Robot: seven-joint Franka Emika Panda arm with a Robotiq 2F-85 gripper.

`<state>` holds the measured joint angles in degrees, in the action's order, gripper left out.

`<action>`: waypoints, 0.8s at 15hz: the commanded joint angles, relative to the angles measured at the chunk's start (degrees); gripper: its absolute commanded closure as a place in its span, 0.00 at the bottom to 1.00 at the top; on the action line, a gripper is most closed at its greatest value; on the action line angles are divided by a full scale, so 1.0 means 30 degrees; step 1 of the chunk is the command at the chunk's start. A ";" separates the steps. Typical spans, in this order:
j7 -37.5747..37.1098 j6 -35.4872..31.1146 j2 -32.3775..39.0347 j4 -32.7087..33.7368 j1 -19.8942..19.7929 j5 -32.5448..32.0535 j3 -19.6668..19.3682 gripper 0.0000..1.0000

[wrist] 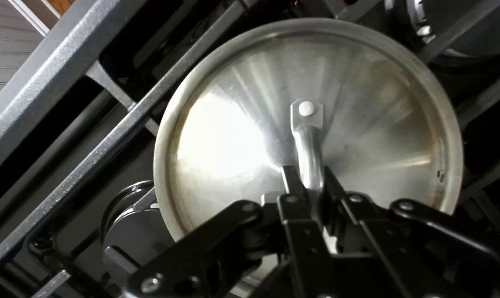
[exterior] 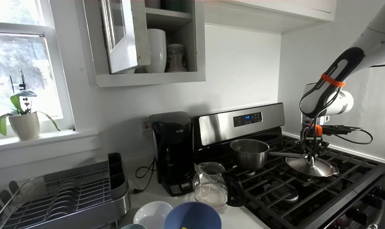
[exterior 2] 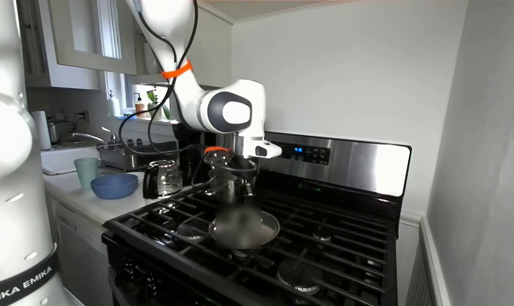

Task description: Remove the lid from the pot and put it on the stove

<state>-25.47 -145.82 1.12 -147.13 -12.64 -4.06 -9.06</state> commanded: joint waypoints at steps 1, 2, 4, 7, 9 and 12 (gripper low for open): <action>0.0347 -0.0059 0.0732 0.0562 0.0595 0.0201 -0.0054 0.96; 0.0366 -0.0060 0.0880 0.0644 0.0708 0.0184 -0.0068 0.96; 0.0332 -0.0155 0.1195 0.0789 0.0844 0.0026 -0.0171 0.96; 0.0902 0.0053 0.1450 0.0983 0.0872 0.0330 -0.0247 0.60; 0.1303 0.0127 0.1370 0.1003 0.0867 0.0537 -0.0266 0.53; 0.2488 0.0679 0.0439 0.0723 0.0844 0.1158 -0.0166 0.32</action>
<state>-22.09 -145.76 4.82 -144.83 -10.53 -3.27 -9.26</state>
